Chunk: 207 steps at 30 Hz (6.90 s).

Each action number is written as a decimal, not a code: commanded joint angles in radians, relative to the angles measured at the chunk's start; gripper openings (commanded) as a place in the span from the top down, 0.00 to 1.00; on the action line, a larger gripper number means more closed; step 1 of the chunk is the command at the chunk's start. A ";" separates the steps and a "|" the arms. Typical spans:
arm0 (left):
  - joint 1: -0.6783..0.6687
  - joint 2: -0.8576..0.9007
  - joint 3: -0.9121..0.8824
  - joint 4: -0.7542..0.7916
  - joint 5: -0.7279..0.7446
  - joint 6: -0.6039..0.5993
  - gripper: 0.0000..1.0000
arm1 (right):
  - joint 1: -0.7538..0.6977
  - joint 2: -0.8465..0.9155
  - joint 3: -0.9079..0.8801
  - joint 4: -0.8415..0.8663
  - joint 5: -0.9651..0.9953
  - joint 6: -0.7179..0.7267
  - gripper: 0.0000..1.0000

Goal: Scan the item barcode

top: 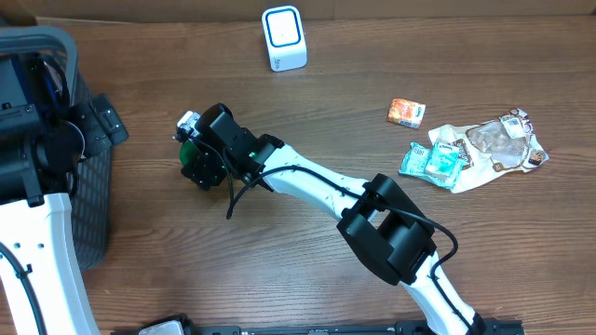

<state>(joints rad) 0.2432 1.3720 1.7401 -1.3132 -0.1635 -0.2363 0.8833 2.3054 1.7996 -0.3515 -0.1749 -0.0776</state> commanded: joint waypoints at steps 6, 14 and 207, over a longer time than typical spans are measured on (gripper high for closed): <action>0.005 -0.004 0.011 0.002 0.004 -0.011 0.00 | -0.005 0.015 0.019 -0.003 0.002 -0.002 0.40; 0.005 -0.004 0.011 0.002 0.004 -0.011 0.00 | -0.017 -0.070 0.021 -0.105 -0.001 -0.003 0.41; 0.005 -0.004 0.011 0.002 0.004 -0.010 0.00 | -0.160 -0.151 0.008 -0.768 0.174 0.538 0.37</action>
<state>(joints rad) 0.2432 1.3720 1.7401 -1.3128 -0.1635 -0.2363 0.7280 2.1532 1.7897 -1.1198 -0.0105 0.5400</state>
